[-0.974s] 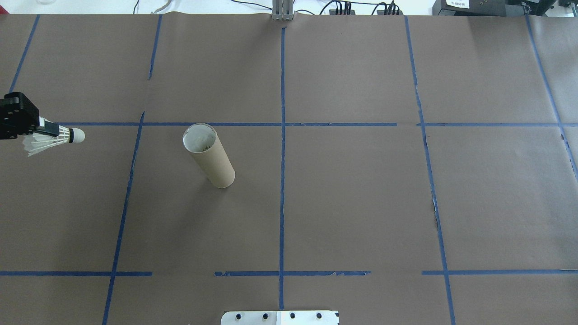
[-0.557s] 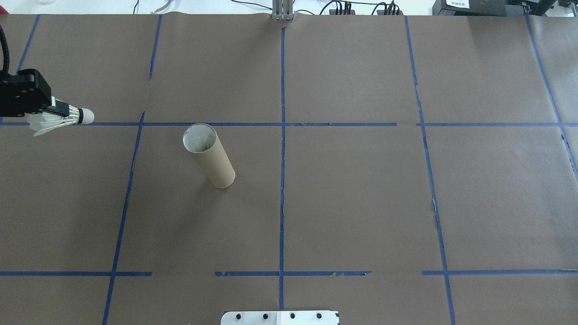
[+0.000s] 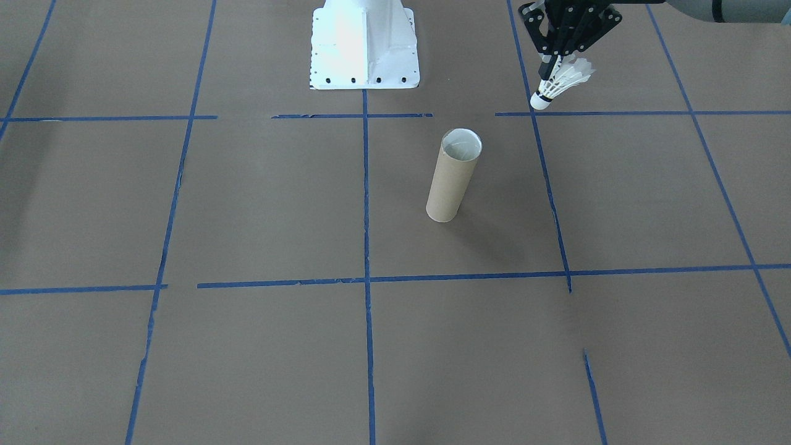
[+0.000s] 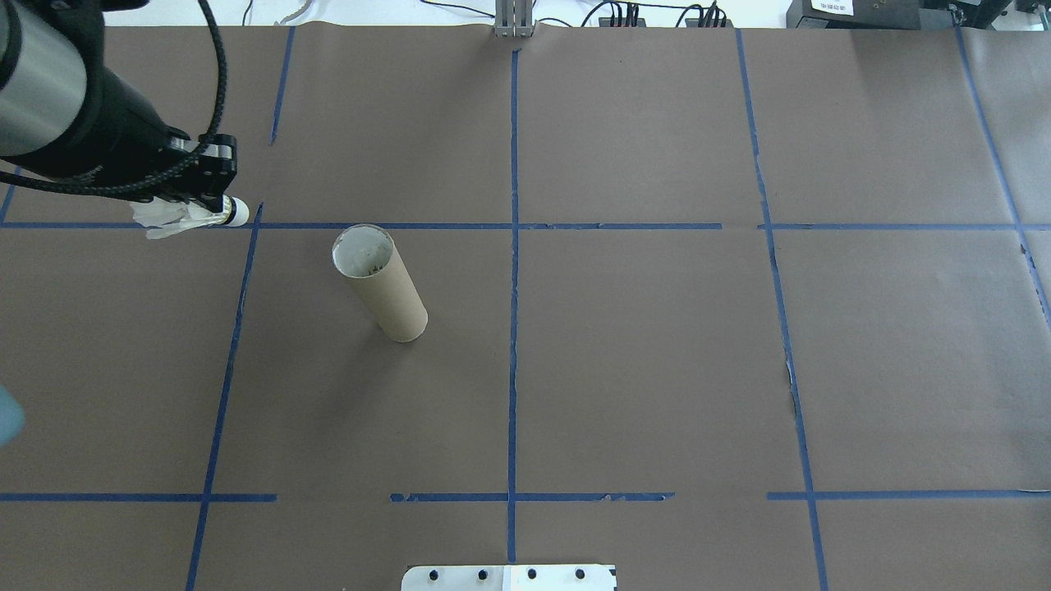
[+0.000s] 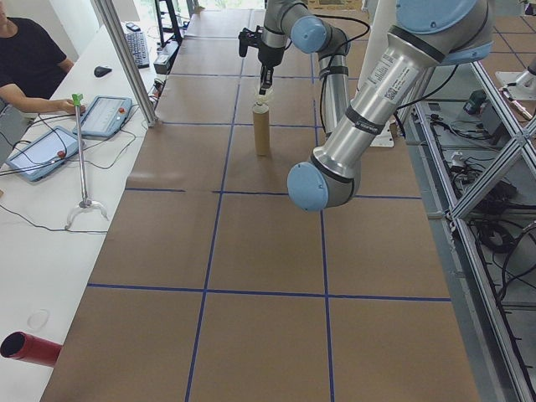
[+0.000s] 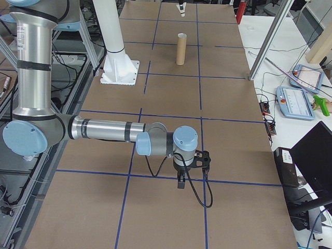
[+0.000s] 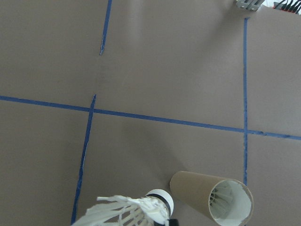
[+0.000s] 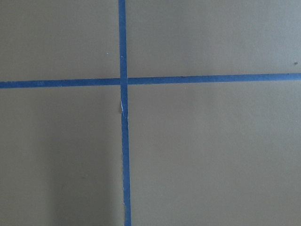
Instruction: Collect badminton balls into bucket
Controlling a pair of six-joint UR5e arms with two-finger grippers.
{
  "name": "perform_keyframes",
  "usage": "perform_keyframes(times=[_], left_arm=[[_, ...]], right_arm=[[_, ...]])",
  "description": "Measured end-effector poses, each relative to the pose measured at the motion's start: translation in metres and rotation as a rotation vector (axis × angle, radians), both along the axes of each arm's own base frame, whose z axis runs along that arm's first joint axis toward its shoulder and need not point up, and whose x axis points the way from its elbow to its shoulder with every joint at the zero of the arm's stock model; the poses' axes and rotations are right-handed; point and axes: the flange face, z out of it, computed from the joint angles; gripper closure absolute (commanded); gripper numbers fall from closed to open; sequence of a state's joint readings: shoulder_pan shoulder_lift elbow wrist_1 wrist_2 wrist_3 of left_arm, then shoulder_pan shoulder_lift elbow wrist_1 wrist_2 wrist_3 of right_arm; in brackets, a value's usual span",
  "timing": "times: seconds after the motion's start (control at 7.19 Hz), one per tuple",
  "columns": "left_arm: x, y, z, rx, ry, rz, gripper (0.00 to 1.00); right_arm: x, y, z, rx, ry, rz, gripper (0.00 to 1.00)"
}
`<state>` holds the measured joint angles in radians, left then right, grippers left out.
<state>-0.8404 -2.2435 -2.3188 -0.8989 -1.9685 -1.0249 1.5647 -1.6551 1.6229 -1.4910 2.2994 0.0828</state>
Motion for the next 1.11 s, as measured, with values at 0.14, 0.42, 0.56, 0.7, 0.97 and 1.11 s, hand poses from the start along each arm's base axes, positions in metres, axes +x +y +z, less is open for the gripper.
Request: perform_keyframes(times=[0.14, 0.42, 0.56, 0.7, 0.97, 1.11], left_arm=[[0.017, -0.006, -0.013, 0.016, -0.050, 0.045, 1.00], [0.059, -0.018, -0.039, 0.033, -0.179, 0.107, 1.00], [0.077, -0.021, -0.048, 0.037, -0.219, 0.123, 1.00], [0.094, -0.022, -0.056, 0.041, -0.249, 0.139, 1.00], [0.120, -0.027, -0.068, 0.047, -0.295, 0.150, 1.00], [0.128, -0.029, -0.069, 0.053, -0.311, 0.152, 1.00]], right_arm=[[0.000, 0.000, 0.000, 0.000, 0.000, 0.000, 0.00], [0.000, 0.000, 0.000, 0.000, 0.000, 0.000, 0.00], [0.000, 0.000, 0.000, 0.000, 0.000, 0.000, 0.00], [0.000, 0.000, 0.000, 0.000, 0.000, 0.000, 0.00], [0.000, 0.000, 0.000, 0.000, 0.000, 0.000, 0.00], [0.000, 0.000, 0.000, 0.000, 0.000, 0.000, 0.00]])
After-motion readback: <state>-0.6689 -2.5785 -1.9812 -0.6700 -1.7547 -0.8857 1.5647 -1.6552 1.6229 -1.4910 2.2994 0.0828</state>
